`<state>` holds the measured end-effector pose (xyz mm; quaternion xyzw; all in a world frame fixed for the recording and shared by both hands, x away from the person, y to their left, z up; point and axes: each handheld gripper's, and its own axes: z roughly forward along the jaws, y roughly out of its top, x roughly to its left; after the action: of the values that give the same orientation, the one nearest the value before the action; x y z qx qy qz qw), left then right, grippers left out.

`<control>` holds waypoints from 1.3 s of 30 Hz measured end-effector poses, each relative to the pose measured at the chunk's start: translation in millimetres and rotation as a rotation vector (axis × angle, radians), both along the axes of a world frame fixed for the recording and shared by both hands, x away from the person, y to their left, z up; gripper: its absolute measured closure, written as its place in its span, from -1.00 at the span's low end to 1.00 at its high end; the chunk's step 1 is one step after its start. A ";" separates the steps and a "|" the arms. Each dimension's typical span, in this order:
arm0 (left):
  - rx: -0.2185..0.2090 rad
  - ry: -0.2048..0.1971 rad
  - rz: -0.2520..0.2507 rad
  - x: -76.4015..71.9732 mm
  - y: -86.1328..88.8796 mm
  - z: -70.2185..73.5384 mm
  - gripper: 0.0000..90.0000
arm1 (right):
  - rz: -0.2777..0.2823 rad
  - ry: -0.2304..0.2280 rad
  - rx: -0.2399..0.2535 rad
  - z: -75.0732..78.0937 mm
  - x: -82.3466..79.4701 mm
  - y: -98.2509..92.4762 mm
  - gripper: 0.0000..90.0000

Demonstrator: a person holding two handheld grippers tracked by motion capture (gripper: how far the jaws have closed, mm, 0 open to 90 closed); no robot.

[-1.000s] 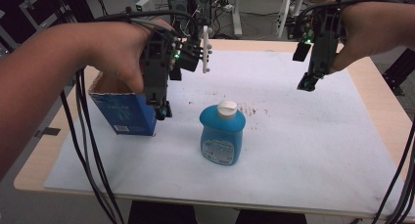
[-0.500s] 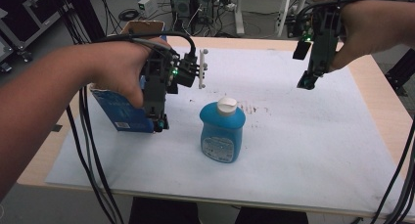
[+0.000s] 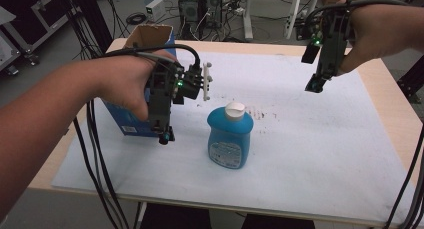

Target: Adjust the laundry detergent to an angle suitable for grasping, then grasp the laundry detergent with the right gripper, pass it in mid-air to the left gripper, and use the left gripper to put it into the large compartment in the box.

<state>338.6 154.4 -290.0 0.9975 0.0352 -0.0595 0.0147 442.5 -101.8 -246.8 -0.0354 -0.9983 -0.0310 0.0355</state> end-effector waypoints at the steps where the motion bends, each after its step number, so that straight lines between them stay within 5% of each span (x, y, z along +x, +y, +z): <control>1: -0.002 -0.001 0.001 0.2 0.3 1.0 -0.96 | 0.000 0.001 0.001 0.1 0.4 -0.1 -0.93; 17: -0.018 -0.023 0.004 2.9 -1.7 7.3 -0.96 | -0.005 -0.019 0.002 3.7 0.1 -5.9 -0.93; 23: -0.019 -0.019 -0.005 3.1 -4.1 9.8 -0.96 | -0.019 -0.026 0.037 2.3 -13.2 -19.2 -0.93; 35: -0.023 -0.017 -0.025 4.8 -1.9 11.8 -0.96 | -0.035 -0.026 0.142 -8.9 -54.8 -32.2 -0.93; 39: -0.028 -0.018 -0.024 4.6 -0.4 13.3 -0.96 | -0.054 -0.011 0.257 -18.8 -68.3 -40.5 -0.93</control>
<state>343.2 154.0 -276.8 0.9980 0.0225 -0.0514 0.0282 374.3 -142.2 -265.6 -0.0573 -0.9849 -0.1599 0.0335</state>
